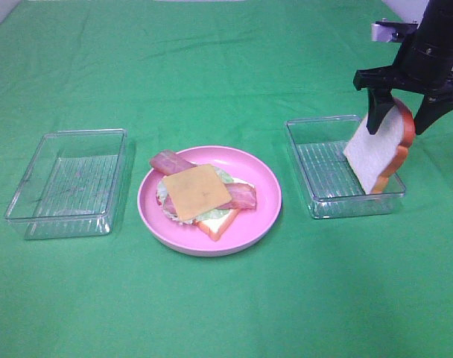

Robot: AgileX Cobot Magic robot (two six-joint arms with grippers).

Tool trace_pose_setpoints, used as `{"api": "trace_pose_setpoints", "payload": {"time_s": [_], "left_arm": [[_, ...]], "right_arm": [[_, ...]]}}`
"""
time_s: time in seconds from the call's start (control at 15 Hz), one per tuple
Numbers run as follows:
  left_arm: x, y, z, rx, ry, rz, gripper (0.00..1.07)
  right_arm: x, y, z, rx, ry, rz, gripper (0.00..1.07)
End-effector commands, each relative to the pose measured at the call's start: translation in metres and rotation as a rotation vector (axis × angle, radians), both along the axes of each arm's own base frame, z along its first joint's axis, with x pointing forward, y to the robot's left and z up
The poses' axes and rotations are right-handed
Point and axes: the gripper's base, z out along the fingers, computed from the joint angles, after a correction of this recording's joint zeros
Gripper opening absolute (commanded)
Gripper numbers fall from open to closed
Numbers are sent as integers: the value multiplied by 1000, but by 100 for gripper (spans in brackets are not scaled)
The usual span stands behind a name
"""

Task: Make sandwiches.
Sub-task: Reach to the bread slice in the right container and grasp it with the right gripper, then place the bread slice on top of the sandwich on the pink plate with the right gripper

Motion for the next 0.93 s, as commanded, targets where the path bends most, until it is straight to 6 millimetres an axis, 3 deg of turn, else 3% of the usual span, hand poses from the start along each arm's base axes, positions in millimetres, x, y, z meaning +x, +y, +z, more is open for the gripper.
{"api": "trace_pose_setpoints", "payload": {"time_s": [0.07,0.13,0.27,0.47,0.53,0.67,0.93], "left_arm": [[0,0,-1,-6,-10,-2,97],[0,0,-1,-6,-10,-2,97],[0,0,-1,-6,-10,-2,97],[0,0,-1,-6,-10,-2,97],[0,0,-1,-6,-10,-2,97],[0,0,-1,-6,-10,-2,97],[0,0,-1,-6,-10,-2,97]], "right_arm": [[-1,-2,1,-2,-3,15,31],[-2,-2,3,-2,-4,15,17],[-3,-2,6,-1,-6,15,0],[-7,2,27,46,-61,30,0],[-14,10,48,143,-98,47,0],[-20,23,66,283,-132,89,0],[-27,46,66,564,-115,121,0]]}}
